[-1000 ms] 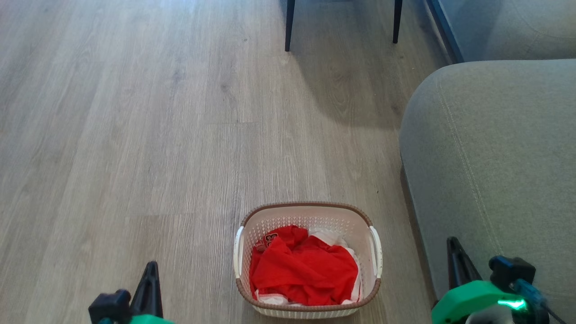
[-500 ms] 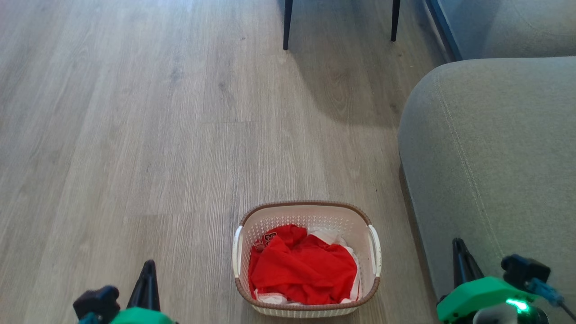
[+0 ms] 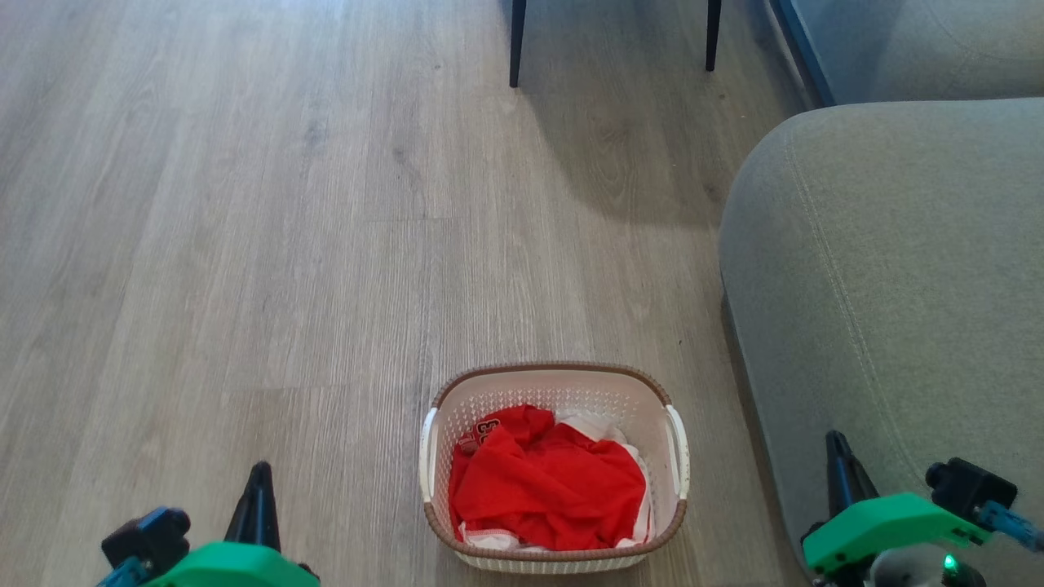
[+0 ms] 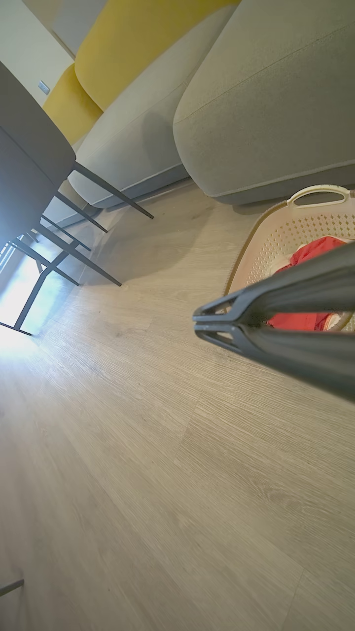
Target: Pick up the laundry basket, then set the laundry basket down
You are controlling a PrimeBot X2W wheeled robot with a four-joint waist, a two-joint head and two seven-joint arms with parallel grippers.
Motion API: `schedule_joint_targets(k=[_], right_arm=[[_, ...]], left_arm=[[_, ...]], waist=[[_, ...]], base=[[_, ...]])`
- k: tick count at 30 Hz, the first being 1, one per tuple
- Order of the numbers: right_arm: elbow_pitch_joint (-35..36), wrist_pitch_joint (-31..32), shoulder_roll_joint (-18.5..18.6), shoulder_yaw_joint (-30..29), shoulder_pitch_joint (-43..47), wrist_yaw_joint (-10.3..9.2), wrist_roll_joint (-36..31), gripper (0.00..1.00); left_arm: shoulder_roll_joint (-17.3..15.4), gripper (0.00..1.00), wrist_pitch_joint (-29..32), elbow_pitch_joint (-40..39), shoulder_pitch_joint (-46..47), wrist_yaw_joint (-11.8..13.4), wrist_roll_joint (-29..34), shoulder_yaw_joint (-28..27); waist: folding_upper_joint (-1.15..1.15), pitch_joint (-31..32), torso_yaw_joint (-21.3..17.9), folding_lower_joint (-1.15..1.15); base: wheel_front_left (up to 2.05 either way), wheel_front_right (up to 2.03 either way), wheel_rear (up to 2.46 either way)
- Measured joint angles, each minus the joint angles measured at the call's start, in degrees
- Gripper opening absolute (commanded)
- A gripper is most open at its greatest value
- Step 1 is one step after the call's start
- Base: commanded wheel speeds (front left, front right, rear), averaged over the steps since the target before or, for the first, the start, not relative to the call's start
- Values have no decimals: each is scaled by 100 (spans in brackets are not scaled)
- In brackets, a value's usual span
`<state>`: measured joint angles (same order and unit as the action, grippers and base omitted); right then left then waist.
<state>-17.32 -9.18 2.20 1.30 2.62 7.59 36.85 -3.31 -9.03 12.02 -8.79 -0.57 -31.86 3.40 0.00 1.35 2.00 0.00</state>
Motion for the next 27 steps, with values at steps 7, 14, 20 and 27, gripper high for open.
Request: schedule_joint_targets(k=[7,14,20,27], right_arm=[[10,105,0,-63,-7,0,424,0],[20,197,1,-116,-53,0,794,0],[33,308,2,-157,-133,0,1154,0],[34,409,3,-221,-135,0,1637,0]], left_arm=[[0,0,124,20,97,-48,-466,-35],[0,0,200,32,106,-100,-859,-62],[0,0,312,55,242,-145,-1252,-105],[0,0,448,109,308,-194,-1775,-207]], waist=[[0,-12,-16,0],[0,-22,-29,0],[0,-32,-42,0],[0,-45,-59,0]], base=[[0,0,0],[0,0,0],[0,0,0],[0,0,0]])
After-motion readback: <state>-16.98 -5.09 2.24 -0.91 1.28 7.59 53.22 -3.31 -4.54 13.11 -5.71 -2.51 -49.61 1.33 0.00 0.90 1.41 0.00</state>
